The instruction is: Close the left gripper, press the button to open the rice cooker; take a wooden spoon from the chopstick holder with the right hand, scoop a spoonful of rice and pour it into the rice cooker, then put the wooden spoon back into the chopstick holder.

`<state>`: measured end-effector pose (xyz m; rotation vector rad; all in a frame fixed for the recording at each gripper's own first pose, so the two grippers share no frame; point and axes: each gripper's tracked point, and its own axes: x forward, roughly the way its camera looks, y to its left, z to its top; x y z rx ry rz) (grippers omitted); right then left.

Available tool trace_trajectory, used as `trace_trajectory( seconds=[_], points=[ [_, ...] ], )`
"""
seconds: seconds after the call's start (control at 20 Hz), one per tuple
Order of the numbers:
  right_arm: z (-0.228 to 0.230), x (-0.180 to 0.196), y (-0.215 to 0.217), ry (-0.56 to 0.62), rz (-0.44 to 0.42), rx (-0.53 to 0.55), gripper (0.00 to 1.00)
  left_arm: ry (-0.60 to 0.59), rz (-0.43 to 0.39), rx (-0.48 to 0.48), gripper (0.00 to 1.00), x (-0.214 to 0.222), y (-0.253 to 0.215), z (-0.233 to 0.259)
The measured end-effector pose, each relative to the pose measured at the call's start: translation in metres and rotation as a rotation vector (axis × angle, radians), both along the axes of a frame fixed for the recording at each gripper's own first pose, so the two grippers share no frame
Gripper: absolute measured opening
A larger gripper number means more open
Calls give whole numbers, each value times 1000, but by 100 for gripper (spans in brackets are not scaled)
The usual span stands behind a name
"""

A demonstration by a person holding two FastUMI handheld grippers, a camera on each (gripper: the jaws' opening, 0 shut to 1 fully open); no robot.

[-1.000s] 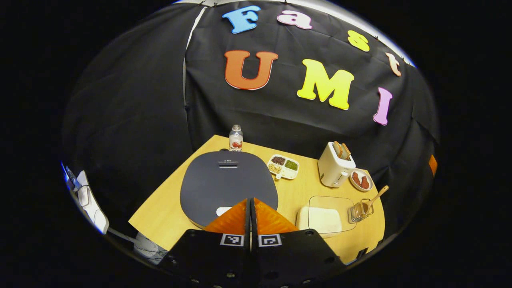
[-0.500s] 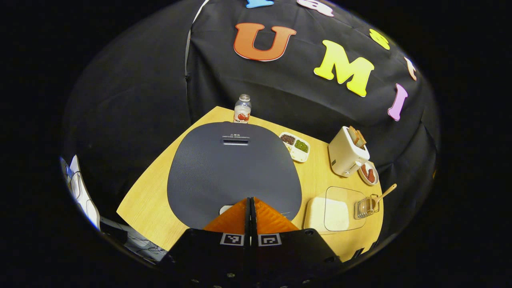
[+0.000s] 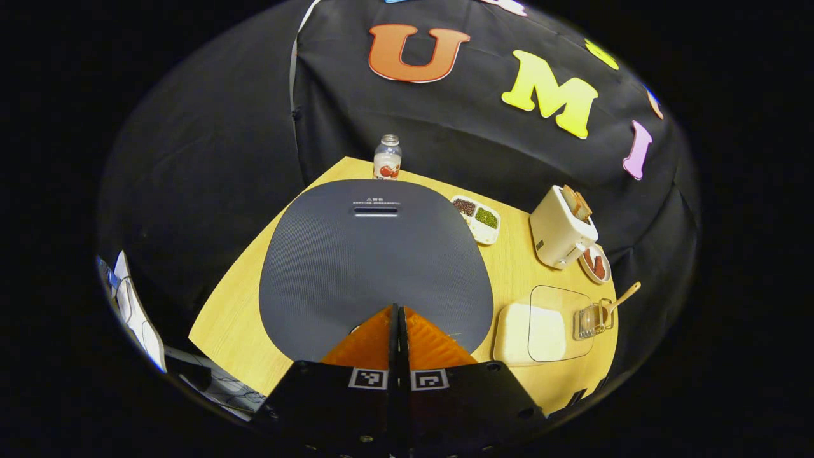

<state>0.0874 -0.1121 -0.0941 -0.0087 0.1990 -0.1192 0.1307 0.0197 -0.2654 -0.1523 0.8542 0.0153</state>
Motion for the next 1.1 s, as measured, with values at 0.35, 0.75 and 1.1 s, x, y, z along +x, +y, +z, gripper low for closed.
trace_trajectory(
  seconds=[0.35,0.75,1.1],
  points=[
    [4,-4,16,-13,20,9,100,-25,-14,-17,0,1,0,2],
    [36,-12,8,-86,7,-15,100,-259,0,-14,0,21,4,86],
    [40,-19,11,-88,30,-26,100,-498,-2,-19,1,40,5,170]
  ],
)
